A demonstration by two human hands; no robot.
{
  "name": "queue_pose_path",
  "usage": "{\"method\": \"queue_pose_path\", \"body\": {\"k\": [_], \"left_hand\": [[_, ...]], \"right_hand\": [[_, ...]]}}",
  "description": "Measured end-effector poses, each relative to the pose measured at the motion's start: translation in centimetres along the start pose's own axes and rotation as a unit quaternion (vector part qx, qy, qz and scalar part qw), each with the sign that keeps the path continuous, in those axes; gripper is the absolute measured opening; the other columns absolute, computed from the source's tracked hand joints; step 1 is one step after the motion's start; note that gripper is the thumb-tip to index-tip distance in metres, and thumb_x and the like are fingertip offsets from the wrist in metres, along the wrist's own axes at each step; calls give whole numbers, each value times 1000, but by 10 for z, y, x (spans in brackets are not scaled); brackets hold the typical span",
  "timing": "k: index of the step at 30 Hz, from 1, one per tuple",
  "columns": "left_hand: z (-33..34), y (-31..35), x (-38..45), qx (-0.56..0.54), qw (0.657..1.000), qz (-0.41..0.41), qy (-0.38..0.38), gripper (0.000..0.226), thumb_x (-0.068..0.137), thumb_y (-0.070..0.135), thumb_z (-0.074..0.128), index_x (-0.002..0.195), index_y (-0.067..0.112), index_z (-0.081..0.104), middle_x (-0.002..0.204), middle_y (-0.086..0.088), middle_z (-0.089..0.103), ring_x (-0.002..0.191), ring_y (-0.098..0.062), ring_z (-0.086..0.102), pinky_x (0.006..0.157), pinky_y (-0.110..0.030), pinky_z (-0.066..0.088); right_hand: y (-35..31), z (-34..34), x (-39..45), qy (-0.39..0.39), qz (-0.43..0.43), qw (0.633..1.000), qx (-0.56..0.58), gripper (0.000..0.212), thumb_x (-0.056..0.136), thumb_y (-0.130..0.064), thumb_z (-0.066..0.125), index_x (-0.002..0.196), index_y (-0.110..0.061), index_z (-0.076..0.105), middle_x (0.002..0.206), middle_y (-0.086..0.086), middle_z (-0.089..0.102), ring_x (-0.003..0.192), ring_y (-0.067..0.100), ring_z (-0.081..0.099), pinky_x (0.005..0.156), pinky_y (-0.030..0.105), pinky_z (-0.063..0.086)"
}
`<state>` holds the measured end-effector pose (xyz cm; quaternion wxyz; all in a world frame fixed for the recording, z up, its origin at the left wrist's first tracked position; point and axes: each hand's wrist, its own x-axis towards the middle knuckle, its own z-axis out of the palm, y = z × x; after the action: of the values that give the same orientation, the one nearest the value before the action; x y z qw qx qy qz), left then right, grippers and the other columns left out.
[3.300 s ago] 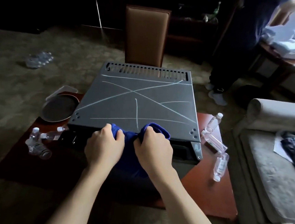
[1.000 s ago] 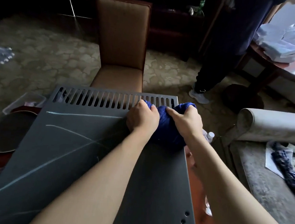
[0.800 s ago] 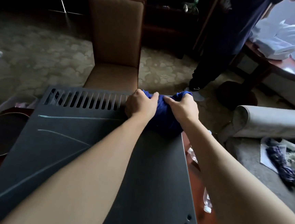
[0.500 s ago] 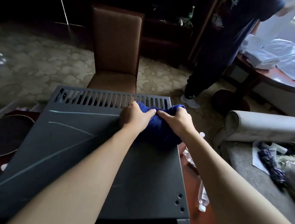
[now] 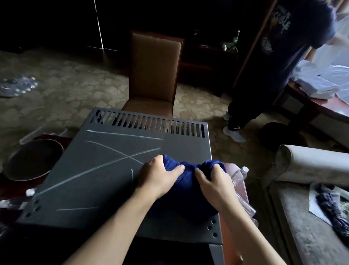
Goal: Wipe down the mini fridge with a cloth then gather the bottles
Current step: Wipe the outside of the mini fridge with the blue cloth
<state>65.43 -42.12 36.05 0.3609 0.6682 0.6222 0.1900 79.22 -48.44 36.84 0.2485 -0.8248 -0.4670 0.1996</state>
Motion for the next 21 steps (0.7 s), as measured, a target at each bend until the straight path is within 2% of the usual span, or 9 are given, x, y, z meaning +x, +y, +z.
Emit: {"method": "queue_pose_path", "body": {"k": [2,5,10,12,14,15,18,21], "left_hand": [[1,0,14,-5,1000,2,4,38,79,52,67,77,17,54,88,-4,66,82,-26,60,65,-28,39],[7,12,48,-10,1000,8,14,39,79,49,68,75,15,51,87,-6,66,81,-28,60,64,-28,38],[20,43,127,1,1000,-14,-4,45,79,49,68,102,10,61,107,-8,65,99,-30,61,78,-30,47],[23,53,157,-6,1000,-22,-6,38,76,47,70,93,14,60,105,-5,66,99,-30,62,83,-32,50],[23,62,178,-11,1000,-26,-4,28,75,42,72,81,19,58,99,-2,65,96,-29,62,79,-29,48],[22,66,185,-13,1000,-26,-4,26,75,41,72,83,19,61,99,-2,66,94,-28,62,77,-29,47],[18,70,197,-17,999,-30,-10,37,73,43,74,96,16,65,102,-3,66,92,-27,61,76,-28,46],[14,64,192,-8,999,-21,-28,44,72,46,73,104,16,65,107,-5,65,99,-29,62,81,-30,49]], "right_hand": [[1,4,12,10,1,1000,4,31,94,-39,54,84,-12,42,83,4,58,89,29,59,67,29,32],[-2,3,48,22,17,999,27,28,92,-37,58,86,-13,44,85,2,56,90,28,59,69,29,34],[-12,-5,134,16,60,998,34,23,84,-36,66,93,-19,56,101,8,66,100,29,61,75,28,39],[-16,-5,166,19,62,998,22,20,81,-35,69,94,-21,60,105,7,68,102,29,61,78,28,41],[-22,-3,191,27,68,997,16,23,80,-34,69,98,-21,63,109,5,68,106,28,61,80,27,41],[-24,-2,200,29,71,997,12,24,80,-35,69,99,-22,63,110,4,67,107,29,60,79,26,40],[-29,-2,212,32,65,997,-2,23,79,-37,69,97,-23,63,110,7,67,106,30,61,77,27,39],[-26,-4,202,39,53,998,-16,29,82,-39,68,103,-21,62,115,9,65,110,32,59,81,29,40]]}}
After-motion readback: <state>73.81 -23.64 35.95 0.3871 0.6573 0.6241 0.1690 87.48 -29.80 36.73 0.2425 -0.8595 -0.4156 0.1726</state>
